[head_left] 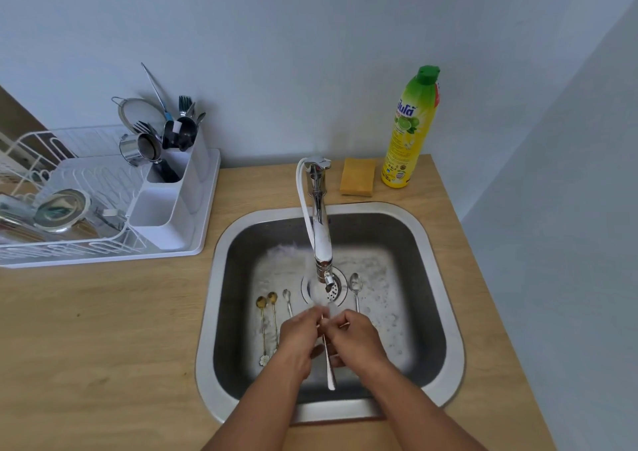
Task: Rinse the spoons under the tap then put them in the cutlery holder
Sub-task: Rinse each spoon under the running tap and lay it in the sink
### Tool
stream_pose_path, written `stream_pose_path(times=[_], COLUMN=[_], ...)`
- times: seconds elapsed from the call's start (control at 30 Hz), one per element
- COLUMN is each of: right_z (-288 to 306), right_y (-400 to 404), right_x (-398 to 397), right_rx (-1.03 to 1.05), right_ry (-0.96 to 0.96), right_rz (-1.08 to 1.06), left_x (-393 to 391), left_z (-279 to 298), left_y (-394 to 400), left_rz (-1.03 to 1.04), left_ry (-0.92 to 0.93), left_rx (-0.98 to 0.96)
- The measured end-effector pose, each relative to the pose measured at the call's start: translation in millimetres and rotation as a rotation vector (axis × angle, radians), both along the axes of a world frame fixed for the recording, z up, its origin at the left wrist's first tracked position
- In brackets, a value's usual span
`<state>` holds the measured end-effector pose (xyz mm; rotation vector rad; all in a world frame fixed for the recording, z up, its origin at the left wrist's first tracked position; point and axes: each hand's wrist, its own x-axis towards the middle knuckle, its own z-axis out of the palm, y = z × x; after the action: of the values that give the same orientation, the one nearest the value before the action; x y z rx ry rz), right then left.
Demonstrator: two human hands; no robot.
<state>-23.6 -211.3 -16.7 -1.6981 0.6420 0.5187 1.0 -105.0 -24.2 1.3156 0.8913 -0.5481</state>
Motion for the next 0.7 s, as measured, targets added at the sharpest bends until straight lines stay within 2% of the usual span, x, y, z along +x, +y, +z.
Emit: stream_pose_path(times=[0.1,0.2,0.3,0.4,0.57,0.7], right_z=[-0.6,0.8,0.7,1.7,1.1,-0.5], right_y=[0.7,5.8,11.3,8.2,-2.4,-0.7], right_x=[-1.9,-2.2,-0.5,9.0,20.5,32.2], right_rx=[0.091,0.105,0.030,-0.056,-0.036,0.053], right_ry=[0.061,0.116,0.071,0.008,0.011,0.012], right_rz=[-0.078,0.071,0.177,0.133,-0.035,0.007], left_x=[2.5,6.4,10.0,8.4,7.5,-1.4], left_z=[-1.5,1.7,5.5,7.1,9.5,11.6], left_y=[1.4,0.6,0.8,1.0,6.0,-0.2], left_rz=[-0.016,0.044,0.039,-0.075,-0.186,-0.377], left_ry=[-0.082,-0.071,-0.019,-0.042,-0.146,-0.226], left_rx=[0.096,0.061,0.047,0.059,0.183,0.289])
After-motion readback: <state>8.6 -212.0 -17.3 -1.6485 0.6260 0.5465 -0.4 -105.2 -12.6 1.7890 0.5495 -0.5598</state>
